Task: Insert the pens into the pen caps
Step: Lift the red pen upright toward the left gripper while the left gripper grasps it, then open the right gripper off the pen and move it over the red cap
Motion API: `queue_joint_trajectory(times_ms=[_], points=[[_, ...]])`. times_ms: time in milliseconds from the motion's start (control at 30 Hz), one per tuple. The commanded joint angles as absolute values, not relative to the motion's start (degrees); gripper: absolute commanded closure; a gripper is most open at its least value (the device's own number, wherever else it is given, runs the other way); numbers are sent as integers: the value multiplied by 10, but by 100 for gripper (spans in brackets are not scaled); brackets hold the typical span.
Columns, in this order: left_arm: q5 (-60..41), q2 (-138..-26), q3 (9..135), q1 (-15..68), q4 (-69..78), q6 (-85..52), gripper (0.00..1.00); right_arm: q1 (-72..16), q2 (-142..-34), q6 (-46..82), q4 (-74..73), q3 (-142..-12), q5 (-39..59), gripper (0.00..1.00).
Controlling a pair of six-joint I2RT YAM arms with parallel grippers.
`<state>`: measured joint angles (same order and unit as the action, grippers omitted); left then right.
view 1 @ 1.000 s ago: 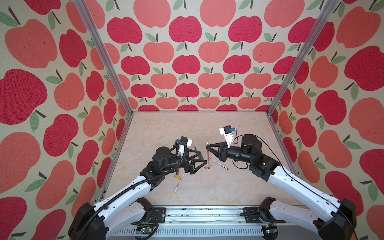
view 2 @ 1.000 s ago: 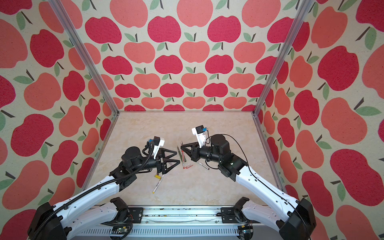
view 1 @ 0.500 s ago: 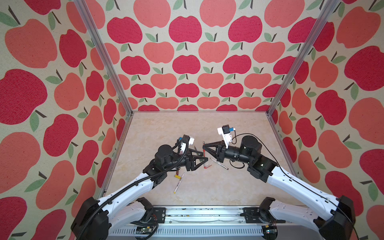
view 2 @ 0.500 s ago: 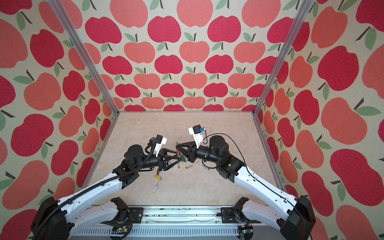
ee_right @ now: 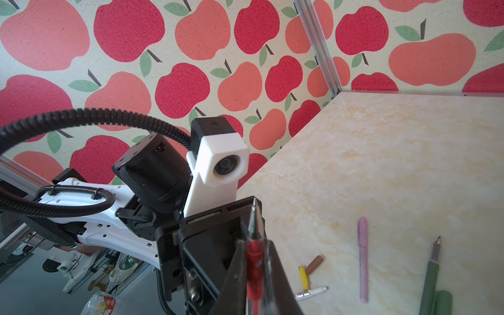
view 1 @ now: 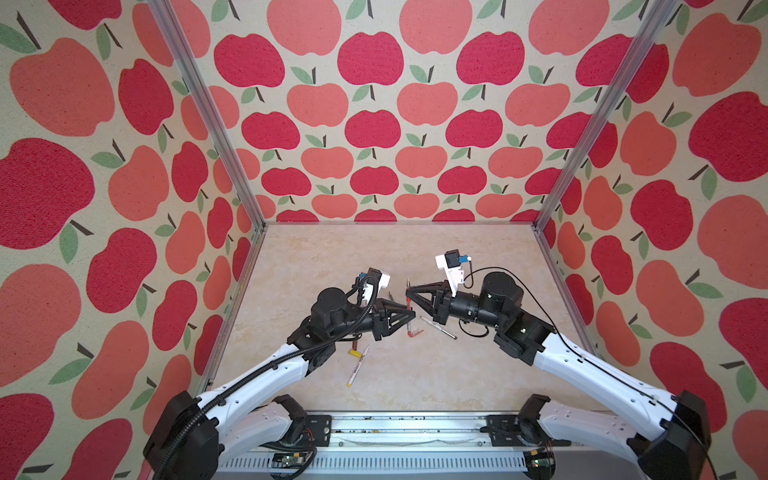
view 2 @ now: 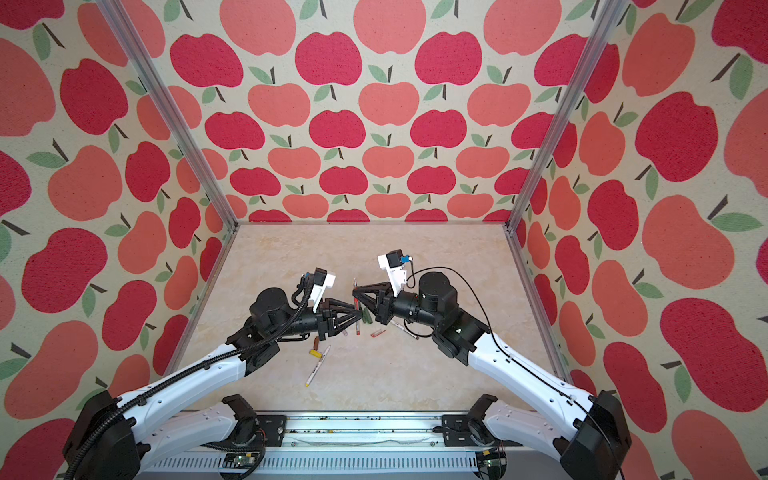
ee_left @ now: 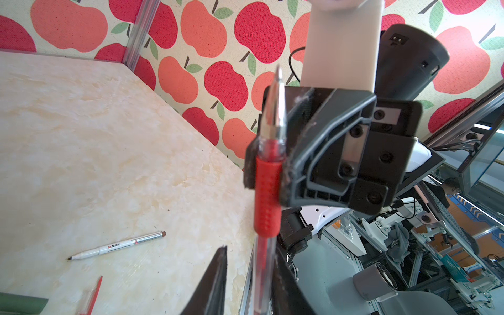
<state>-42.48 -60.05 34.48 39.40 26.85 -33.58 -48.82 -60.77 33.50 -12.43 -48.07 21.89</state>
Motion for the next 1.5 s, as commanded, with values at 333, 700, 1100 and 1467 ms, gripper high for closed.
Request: queue_joint_trajectory(times_ms=[333,700,1100,1467], points=[[-418,-594,365,396,274,-322,92,-492,-607,325,-145,-471,202,91],[-381,-564,381,389,157,-278,100,-482,-582,305,-66,-493,164,55],[-333,-495,412,366,-86,-182,99,-424,-578,217,348,-567,2,47],[-326,-437,421,365,-171,-153,98,-431,-745,-83,393,-637,128,37]])
